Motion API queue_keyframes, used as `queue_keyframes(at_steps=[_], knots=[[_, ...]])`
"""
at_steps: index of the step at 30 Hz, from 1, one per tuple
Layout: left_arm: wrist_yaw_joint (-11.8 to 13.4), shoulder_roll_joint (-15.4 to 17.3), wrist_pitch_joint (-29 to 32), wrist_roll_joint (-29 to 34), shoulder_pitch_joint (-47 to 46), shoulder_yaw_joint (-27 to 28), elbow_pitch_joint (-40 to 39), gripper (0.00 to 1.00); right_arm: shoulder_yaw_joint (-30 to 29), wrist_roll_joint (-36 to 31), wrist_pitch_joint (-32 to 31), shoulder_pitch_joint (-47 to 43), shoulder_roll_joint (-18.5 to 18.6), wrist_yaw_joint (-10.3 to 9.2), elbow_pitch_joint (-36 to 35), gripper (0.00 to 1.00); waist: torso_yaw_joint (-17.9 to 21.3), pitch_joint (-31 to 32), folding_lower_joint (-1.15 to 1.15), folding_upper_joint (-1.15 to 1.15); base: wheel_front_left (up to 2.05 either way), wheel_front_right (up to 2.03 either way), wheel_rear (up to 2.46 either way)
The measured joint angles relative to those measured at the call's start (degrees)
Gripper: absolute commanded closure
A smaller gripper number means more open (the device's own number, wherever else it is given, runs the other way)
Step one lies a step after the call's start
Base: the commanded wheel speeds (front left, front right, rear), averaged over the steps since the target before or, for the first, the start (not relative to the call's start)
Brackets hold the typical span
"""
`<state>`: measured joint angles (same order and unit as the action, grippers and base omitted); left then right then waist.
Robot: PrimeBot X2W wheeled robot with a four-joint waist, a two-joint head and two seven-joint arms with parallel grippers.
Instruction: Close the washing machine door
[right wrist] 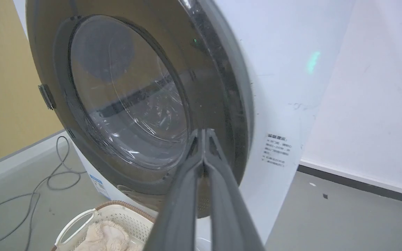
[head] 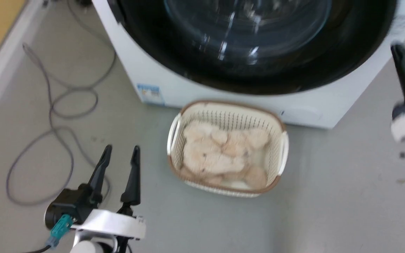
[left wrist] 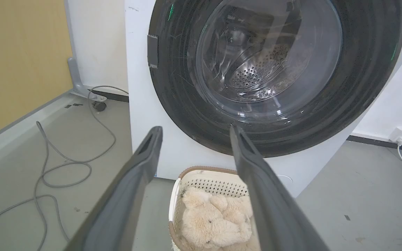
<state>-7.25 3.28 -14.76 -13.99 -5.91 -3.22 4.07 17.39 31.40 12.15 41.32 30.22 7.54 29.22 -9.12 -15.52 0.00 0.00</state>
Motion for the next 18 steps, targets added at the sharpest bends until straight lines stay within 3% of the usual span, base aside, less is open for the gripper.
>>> queue_keyframes(at_steps=[8,18], knots=[[0.1,-0.23,0.0,0.75,2.72,2.07,0.74,0.0,-12.06,-7.14,2.16,-17.52,-3.77,0.0,-11.65,1.0,2.52,7.68,0.0,0.0,0.0,0.0,0.0],[0.24,-0.3,0.0,1.02,6.11,1.76,2.14,0.0,-26.05,-19.48,2.54,-39.78,-20.6,-0.01,-27.29,1.0,4.18,13.36,-0.01,0.0,0.0,0.0,0.0]])
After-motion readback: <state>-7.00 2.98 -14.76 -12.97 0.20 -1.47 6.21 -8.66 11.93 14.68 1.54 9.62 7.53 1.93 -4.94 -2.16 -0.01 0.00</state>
